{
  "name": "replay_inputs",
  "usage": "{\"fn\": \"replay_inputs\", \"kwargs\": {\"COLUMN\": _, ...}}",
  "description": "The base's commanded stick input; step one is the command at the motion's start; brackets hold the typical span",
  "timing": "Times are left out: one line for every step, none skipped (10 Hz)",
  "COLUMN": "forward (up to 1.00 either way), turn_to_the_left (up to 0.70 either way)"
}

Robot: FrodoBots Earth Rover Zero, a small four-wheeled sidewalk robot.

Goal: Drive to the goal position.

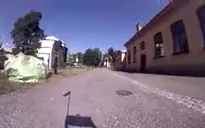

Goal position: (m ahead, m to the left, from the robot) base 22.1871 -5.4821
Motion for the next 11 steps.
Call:
{"fn": "replay_inputs", "kwargs": {"forward": 0.7, "turn_to_the_left": 0.0}}
{"fn": "replay_inputs", "kwargs": {"forward": 0.7, "turn_to_the_left": 0.0}}
{"fn": "replay_inputs", "kwargs": {"forward": 0.7, "turn_to_the_left": 0.0}}
{"fn": "replay_inputs", "kwargs": {"forward": 0.7, "turn_to_the_left": 0.0}}
{"fn": "replay_inputs", "kwargs": {"forward": 0.7, "turn_to_the_left": 0.0}}
{"fn": "replay_inputs", "kwargs": {"forward": 0.7, "turn_to_the_left": 0.0}}
{"fn": "replay_inputs", "kwargs": {"forward": 0.7, "turn_to_the_left": 0.0}}
{"fn": "replay_inputs", "kwargs": {"forward": 0.7, "turn_to_the_left": 0.0}}
{"fn": "replay_inputs", "kwargs": {"forward": 0.7, "turn_to_the_left": 0.0}}
{"fn": "replay_inputs", "kwargs": {"forward": 0.7, "turn_to_the_left": 0.0}}
{"fn": "replay_inputs", "kwargs": {"forward": 0.7, "turn_to_the_left": -0.03}}
